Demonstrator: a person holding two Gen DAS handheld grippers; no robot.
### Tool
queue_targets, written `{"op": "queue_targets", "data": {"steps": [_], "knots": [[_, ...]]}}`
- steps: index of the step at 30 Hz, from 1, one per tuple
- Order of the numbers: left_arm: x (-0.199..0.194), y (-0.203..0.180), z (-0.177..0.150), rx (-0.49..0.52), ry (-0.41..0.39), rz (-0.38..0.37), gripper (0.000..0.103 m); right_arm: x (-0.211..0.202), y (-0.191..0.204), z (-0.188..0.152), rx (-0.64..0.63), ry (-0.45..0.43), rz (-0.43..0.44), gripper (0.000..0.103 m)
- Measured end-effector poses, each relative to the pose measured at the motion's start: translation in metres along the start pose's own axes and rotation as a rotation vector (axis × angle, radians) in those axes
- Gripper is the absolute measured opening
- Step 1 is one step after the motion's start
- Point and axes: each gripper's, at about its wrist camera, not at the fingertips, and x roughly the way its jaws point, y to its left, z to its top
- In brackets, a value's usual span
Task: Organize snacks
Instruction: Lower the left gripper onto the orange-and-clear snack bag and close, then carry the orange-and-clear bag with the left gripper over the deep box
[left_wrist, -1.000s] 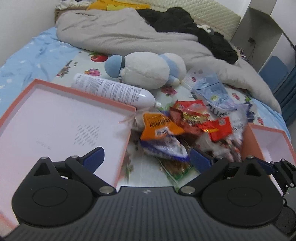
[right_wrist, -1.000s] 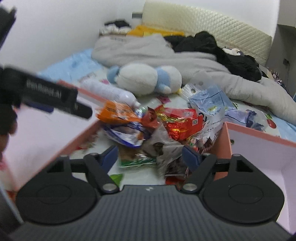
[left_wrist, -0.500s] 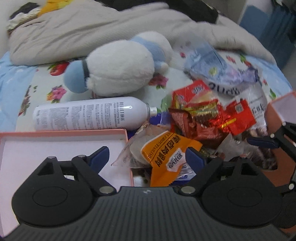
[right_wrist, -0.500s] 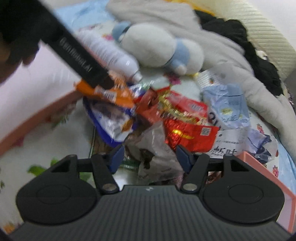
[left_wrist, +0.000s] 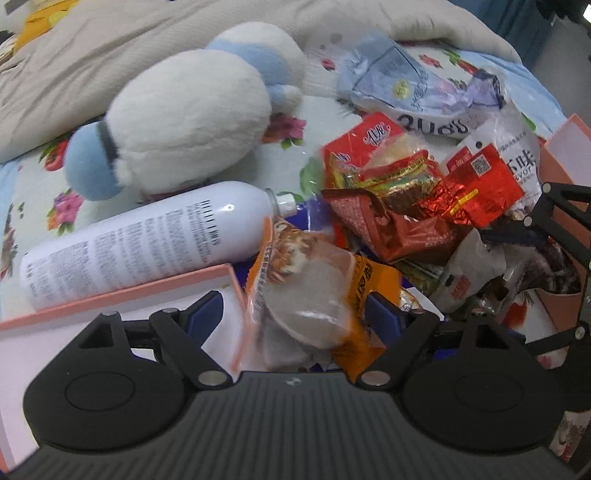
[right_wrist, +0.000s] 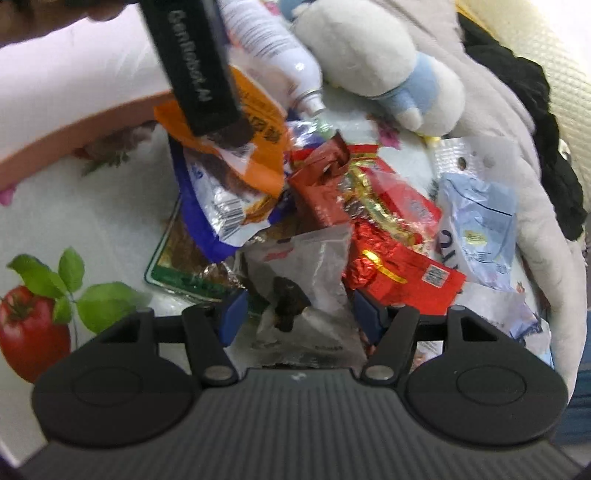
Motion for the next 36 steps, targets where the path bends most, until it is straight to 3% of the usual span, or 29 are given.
{"op": "queue_targets", "data": {"steps": [3,5,9,21,29,36], "knots": [[0.006,-0.002,0.002,-0.008,-0.002,-0.001,0.080,0.001,0.003,-0.001,-0.020,0.000,-0.016,0.058],[0.003,-0.002,0.003,-0.021,0.002,0.034,0.065,-0.002,0.003,-0.001,-0.009,-0.001,-0.029,0.054],[-0.008,0.005,0.004,-0.103,0.000,0.030,0.054,-0.011,0.003,-0.006,0.058,-0.018,-0.034,0.052],[-0.069,-0.015,-0.017,-0.225,-0.060,0.054,0.053,-0.066,-0.003,-0.029,0.293,-0.076,-0.028,0.051],[-0.105,-0.038,-0.044,-0.299,-0.082,0.088,0.053,-0.107,-0.023,-0.061,0.637,-0.153,0.031,0.051],[-0.118,-0.058,-0.071,-0.364,-0.123,0.086,0.053,-0.122,-0.024,-0.087,0.792,-0.229,0.085,0.051]]}}
